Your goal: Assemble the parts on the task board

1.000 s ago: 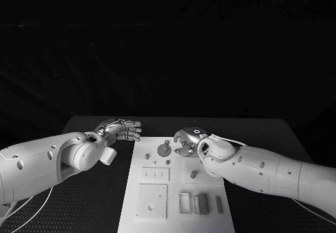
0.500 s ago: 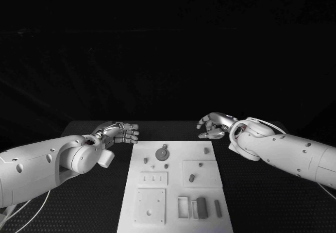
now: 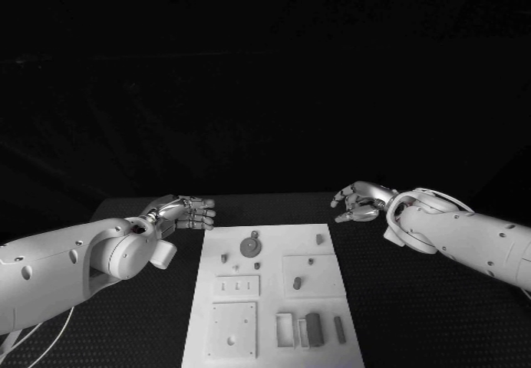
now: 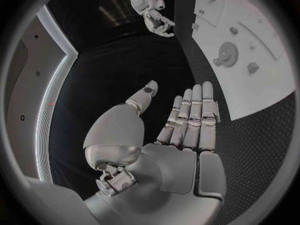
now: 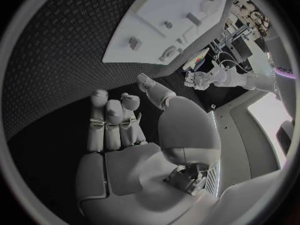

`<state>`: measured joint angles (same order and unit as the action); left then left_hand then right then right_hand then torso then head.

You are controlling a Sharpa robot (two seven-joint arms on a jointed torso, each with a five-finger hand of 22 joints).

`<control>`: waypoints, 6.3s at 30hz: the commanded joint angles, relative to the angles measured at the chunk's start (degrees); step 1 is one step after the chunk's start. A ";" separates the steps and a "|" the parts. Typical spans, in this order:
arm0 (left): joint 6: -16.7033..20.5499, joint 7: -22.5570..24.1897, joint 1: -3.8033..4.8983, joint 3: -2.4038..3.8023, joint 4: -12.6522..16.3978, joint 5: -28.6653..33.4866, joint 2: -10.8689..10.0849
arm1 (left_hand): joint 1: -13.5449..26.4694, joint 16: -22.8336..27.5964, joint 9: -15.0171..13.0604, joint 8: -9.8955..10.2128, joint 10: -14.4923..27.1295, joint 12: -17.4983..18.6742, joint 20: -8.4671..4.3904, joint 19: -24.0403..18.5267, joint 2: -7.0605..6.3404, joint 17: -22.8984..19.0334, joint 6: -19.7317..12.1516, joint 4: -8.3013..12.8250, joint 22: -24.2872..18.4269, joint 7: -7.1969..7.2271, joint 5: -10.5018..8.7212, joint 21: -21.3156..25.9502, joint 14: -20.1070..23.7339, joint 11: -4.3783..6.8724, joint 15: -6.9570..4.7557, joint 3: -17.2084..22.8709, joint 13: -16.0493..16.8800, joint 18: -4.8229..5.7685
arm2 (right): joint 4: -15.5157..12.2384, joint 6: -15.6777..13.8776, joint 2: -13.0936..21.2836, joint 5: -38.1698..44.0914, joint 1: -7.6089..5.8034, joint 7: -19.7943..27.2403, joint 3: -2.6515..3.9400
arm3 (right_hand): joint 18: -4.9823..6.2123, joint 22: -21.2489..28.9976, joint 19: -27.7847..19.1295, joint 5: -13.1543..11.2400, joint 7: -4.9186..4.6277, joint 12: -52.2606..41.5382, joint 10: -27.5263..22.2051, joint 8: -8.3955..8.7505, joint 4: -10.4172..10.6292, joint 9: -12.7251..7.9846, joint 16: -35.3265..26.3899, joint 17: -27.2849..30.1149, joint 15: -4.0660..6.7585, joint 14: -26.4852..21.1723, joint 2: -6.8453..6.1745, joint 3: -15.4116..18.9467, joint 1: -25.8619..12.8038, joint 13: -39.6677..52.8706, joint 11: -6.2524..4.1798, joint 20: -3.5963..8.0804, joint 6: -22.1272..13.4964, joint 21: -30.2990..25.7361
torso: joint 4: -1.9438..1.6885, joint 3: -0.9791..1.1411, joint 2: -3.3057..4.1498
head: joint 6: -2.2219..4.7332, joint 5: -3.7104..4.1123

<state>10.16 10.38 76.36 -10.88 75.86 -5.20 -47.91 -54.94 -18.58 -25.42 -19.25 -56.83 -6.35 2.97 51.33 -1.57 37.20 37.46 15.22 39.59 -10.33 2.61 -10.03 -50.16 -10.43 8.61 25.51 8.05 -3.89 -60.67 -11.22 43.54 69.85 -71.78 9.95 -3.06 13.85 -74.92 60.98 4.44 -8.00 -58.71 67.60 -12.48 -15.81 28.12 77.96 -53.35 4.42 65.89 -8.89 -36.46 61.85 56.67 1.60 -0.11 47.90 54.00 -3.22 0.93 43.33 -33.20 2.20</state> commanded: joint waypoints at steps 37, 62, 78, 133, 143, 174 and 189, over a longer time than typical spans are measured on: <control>-2.90 0.82 -1.07 0.05 -0.74 -0.37 0.98 | 0.45 0.45 0.09 -0.10 0.10 0.66 -0.09 0.33 0.42 0.18 0.58 0.00 0.03 -2.90 0.23 0.36 -0.30 -0.28 -0.04 -0.28 -0.05 -0.43 | 5.78 -3.20 -6.56 10.12 6.16 2.05 -0.83 | 1.15 -0.61 2.17 0.08 0.85 -0.90 2.06 -0.31 0.68 -0.34 0.87 -0.16 0.92 1.92 -0.10 2.30 -0.84 -1.01 -0.98 0.68 -2.38 0.40 | -0.59 0.80 0.02 | -1.12 -0.13; -3.20 0.51 -1.06 0.05 -0.49 -0.38 0.70 | 0.53 0.51 0.12 -0.07 0.12 0.78 -0.08 0.32 0.42 0.23 0.57 -0.02 0.04 -2.97 0.23 0.41 -0.30 -0.31 -0.04 -0.33 -0.06 -0.42 | 6.35 -4.70 -7.08 10.15 6.47 1.79 -0.83 | 1.15 -0.92 2.64 0.14 0.76 -1.60 2.64 -3.95 0.13 1.25 1.42 -0.52 0.78 2.43 2.57 1.90 -0.57 -0.89 -0.87 1.19 4.01 0.79 | -0.40 0.89 0.04 | -1.41 -0.43; -3.17 0.46 -1.06 0.05 -0.51 -0.39 0.67 | 0.54 0.55 0.14 -0.04 0.12 0.85 -0.09 0.32 0.42 0.25 0.55 -0.01 0.04 -3.03 0.23 0.44 -0.31 -0.32 -0.04 -0.35 -0.07 -0.42 | 6.27 -5.11 -7.37 10.15 6.66 1.05 -0.83 | 1.15 -0.94 2.75 0.12 0.85 -1.67 2.70 -3.88 0.06 1.49 1.48 -0.59 0.94 2.46 1.99 2.03 -1.09 -0.91 -0.98 1.21 4.36 0.88 | -0.46 0.85 0.07 | -1.75 -0.34; -3.16 0.30 -1.05 0.05 -0.38 -0.45 0.42 | 0.52 0.69 0.21 0.07 0.11 1.07 -0.08 0.34 0.38 0.35 0.44 0.04 0.05 -3.16 0.24 0.54 -0.32 -0.36 -0.03 -0.37 -0.08 -0.41 | 5.82 -6.97 -8.02 9.66 7.24 -0.80 -0.83 | 1.15 -1.12 3.45 0.13 2.28 -2.33 4.11 -5.61 0.14 3.71 2.27 -0.95 1.82 3.54 4.84 0.86 -1.28 -0.86 -2.30 1.77 8.71 1.96 | -0.39 0.86 0.03 | -1.75 -0.32; -3.25 0.19 -1.05 0.05 -0.44 -0.88 0.48 | 0.46 0.74 0.18 -0.01 0.06 1.15 -0.09 0.36 0.49 0.40 0.61 0.05 0.06 -3.12 0.23 0.57 -0.36 -0.35 -0.03 -0.32 -0.07 -0.42 | 4.77 -8.44 -7.91 9.12 7.25 -1.80 -0.82 | 1.15 -1.13 3.44 0.14 2.48 -2.36 4.33 -5.68 -0.37 4.13 2.39 -1.00 2.05 3.68 6.48 0.76 -1.22 -0.80 -2.50 1.91 9.05 2.22 | -0.40 0.92 0.04 | -1.78 -0.27; -1.78 -9.01 0.55 0.37 3.16 -14.81 1.21 | 2.09 -9.25 0.41 -2.56 -12.24 -4.53 -5.39 11.97 0.46 9.84 10.50 -0.74 6.10 0.25 0.24 -7.07 -12.51 5.35 -6.55 -3.13 7.46 -1.59 | -10.69 -7.75 -6.24 12.55 2.72 -11.07 0.42 | 1.15 -1.14 3.54 0.12 2.84 -2.60 4.97 -6.23 -0.99 5.17 2.66 -1.09 2.41 4.11 8.08 1.00 0.00 -0.60 -2.86 2.37 9.98 2.73 | 0.07 0.79 -0.89 | -0.47 -1.18; -0.84 -23.91 0.65 0.10 4.91 -16.80 5.28 | 4.15 -25.17 0.69 -1.66 -13.27 -13.97 -10.52 15.53 -1.59 17.53 14.26 -1.64 17.12 2.05 0.19 -16.60 -13.67 8.26 -11.32 -5.45 23.27 -0.99 | -16.34 -5.36 -9.16 15.29 2.00 -14.26 0.42 | 1.15 -1.12 3.51 0.12 2.85 -2.56 4.99 -6.27 -0.97 5.27 2.63 -1.08 2.43 4.10 8.09 1.05 0.09 -0.61 -2.86 2.40 10.04 2.75 | 0.62 0.47 -2.40 | -0.73 -2.51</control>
<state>8.10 -8.77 76.94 -10.82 80.42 -20.83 -42.98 -51.10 -43.49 -24.78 -21.11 -70.45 -20.07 -7.31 66.88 -3.16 54.75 51.32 13.57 56.52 -8.12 2.61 -26.46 -64.07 -2.07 -2.67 20.21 31.00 -4.19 -76.64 -18.58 34.61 82.47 -69.78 -2.36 -2.65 14.02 -74.94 64.59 4.43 -5.26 -61.01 72.09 -17.99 -16.61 31.71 80.28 -54.36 6.34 69.90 -1.07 -35.33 61.71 55.99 -1.23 1.81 56.06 56.48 -2.80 1.46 41.24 -33.88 -0.13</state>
